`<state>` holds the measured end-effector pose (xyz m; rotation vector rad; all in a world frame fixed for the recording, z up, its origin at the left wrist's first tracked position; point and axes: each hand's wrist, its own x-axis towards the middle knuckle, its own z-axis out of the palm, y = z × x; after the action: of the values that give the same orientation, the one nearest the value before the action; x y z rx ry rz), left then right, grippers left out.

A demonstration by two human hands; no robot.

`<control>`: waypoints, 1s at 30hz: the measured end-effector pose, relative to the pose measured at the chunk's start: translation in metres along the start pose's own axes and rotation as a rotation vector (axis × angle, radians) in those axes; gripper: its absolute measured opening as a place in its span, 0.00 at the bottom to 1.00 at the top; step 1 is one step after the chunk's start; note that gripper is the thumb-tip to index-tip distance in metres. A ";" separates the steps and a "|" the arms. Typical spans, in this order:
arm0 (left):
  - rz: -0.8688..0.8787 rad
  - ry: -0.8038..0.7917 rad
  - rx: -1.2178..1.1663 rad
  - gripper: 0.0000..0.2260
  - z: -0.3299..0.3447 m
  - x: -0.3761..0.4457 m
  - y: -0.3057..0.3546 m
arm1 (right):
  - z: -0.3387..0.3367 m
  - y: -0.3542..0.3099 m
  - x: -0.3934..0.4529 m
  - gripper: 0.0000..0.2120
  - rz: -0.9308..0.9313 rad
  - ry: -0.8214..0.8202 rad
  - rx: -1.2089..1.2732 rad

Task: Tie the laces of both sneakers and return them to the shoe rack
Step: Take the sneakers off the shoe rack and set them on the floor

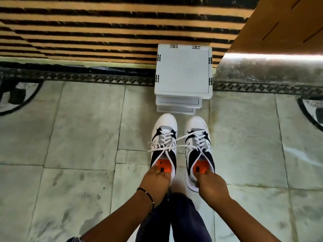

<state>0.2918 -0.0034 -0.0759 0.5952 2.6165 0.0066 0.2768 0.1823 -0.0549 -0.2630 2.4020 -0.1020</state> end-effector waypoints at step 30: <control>0.290 0.142 0.137 0.15 0.296 0.208 -0.058 | 0.247 0.092 0.263 0.14 -0.469 0.351 -0.221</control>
<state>0.2284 0.0018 -0.4369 1.0543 2.6557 -0.0419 0.2343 0.2146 -0.4231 -0.9808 2.6508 -0.1020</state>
